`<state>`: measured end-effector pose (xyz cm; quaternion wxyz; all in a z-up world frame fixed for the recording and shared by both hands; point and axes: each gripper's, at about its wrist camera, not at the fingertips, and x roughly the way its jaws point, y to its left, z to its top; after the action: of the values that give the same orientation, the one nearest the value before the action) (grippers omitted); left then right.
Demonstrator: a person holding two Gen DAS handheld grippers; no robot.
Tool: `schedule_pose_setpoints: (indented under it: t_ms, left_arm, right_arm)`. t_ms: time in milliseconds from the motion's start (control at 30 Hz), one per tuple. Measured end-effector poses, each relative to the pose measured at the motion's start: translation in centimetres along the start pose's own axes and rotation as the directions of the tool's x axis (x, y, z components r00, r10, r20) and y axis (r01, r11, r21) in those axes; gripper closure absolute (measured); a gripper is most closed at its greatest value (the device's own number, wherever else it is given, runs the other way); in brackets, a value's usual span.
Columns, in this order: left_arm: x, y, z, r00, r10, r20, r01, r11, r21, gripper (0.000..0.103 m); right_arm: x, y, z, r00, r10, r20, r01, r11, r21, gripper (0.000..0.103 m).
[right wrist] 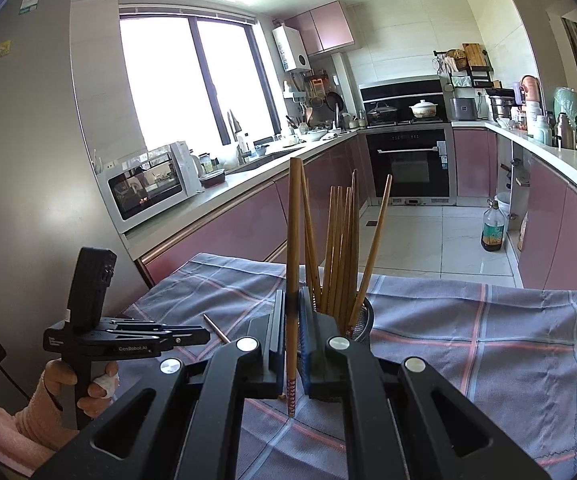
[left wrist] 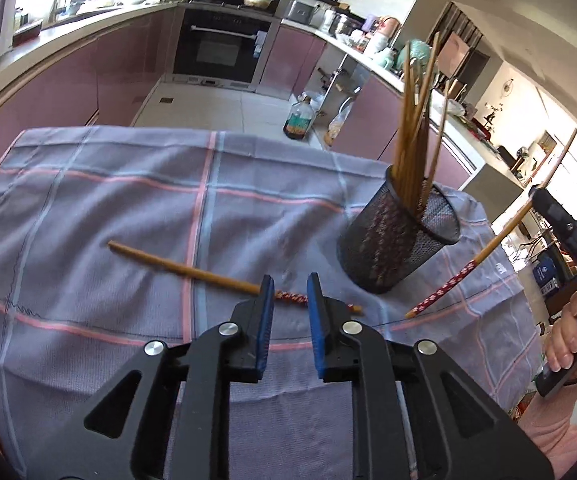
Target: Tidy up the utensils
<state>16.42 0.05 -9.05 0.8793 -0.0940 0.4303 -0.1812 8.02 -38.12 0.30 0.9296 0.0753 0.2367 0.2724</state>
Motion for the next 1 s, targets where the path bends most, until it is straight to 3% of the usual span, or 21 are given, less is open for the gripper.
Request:
schedule_pose_setpoints:
  t_ms: [133, 233, 367, 467, 733, 1000]
  left_arm:
    - [2.1, 1.0, -0.6, 0.998, 0.049, -0.035, -0.049, 0.999, -0.015, 0.079]
    - [3.1, 0.0, -0.4, 0.998, 0.053, -0.031, -0.052, 0.998, 0.028, 0.079]
    - [4.6, -2.5, 0.3, 0.999, 0.022, -0.035, -0.018, 0.993, 0.115, 0.078]
    - [6.0, -3.9, 0.6, 0.998, 0.036, -0.058, -0.026, 0.986, 0.165, 0.078]
    - [9.1, -4.5, 0.3, 0.985, -0.012, -0.171, 0.046, 0.979, 0.198, 0.079]
    - [8.1, -3.4, -1.3, 0.974, -0.067, -0.215, 0.112, 0.973, 0.201, 0.08]
  right_arm:
    - [0.2, -0.1, -0.3, 1.0, 0.0, -0.012, 0.001, 1.0, 0.005, 0.098]
    - [0.2, -0.2, -0.4, 1.0, -0.002, -0.016, 0.003, 1.0, 0.011, 0.098]
    - [0.2, -0.4, -0.6, 1.0, -0.003, -0.021, 0.004, 1.0, 0.016, 0.098]
    - [0.2, -0.6, -0.7, 1.0, -0.003, -0.026, 0.003, 1.0, 0.019, 0.098]
    - [0.7, -0.7, -1.0, 0.999, 0.003, -0.043, -0.002, 1.0, 0.025, 0.098]
    - [1.0, -0.9, -1.3, 0.999, 0.012, -0.052, -0.011, 0.999, 0.031, 0.098]
